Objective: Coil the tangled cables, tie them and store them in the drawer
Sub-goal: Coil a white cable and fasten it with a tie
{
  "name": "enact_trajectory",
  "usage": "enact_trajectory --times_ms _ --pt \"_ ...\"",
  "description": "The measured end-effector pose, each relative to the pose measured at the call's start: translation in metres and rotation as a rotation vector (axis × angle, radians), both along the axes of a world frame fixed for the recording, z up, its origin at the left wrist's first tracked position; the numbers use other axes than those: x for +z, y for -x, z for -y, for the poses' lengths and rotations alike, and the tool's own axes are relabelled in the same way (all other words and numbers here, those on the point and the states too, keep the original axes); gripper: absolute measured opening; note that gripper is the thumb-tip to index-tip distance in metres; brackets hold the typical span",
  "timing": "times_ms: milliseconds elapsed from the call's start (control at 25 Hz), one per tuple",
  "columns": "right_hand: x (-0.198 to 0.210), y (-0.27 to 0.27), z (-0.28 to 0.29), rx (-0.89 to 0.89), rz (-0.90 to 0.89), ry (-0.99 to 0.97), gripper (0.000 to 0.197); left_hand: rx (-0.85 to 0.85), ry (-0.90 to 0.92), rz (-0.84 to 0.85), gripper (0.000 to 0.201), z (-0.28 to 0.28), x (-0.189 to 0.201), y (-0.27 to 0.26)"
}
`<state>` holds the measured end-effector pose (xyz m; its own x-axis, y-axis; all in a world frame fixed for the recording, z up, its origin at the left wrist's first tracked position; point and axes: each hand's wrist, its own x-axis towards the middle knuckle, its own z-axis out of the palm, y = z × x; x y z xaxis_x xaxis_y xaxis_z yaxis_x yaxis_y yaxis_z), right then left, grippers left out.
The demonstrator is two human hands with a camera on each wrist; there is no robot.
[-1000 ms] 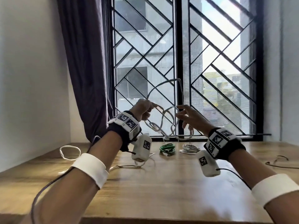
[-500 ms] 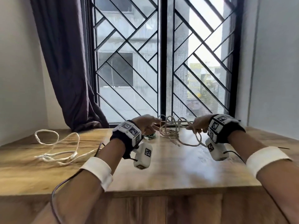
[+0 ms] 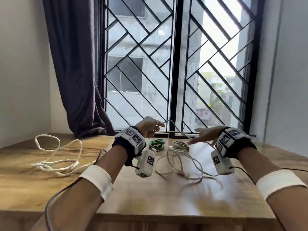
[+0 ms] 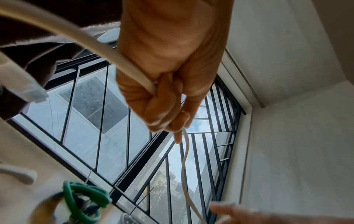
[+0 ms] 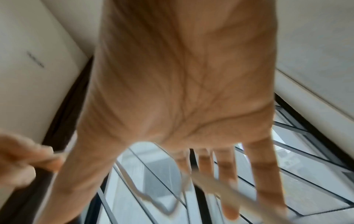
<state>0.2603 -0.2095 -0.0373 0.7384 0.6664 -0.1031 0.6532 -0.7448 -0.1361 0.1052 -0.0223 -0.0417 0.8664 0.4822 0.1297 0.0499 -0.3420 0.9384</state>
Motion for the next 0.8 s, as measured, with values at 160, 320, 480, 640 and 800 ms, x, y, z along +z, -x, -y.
enact_trajectory --times_ms 160,320,480,640,800 --pt "0.037 0.014 -0.042 0.257 0.236 -0.424 0.084 -0.059 -0.093 0.082 0.022 -0.008 0.025 -0.006" --pt "0.046 0.027 -0.091 0.534 0.391 -0.793 0.026 -0.153 -0.104 0.235 0.029 -0.014 0.052 -0.016" --pt "0.075 0.014 -0.104 0.614 0.311 -0.888 0.018 -0.147 -0.117 0.336 0.030 -0.041 0.061 -0.019" --pt "0.094 0.012 -0.101 0.652 0.321 -0.990 0.017 -0.257 -0.045 0.384 0.032 -0.069 0.059 -0.023" --pt "0.088 0.008 -0.092 0.627 0.191 -1.089 0.016 -0.376 -0.051 0.382 0.038 -0.085 0.061 -0.019"
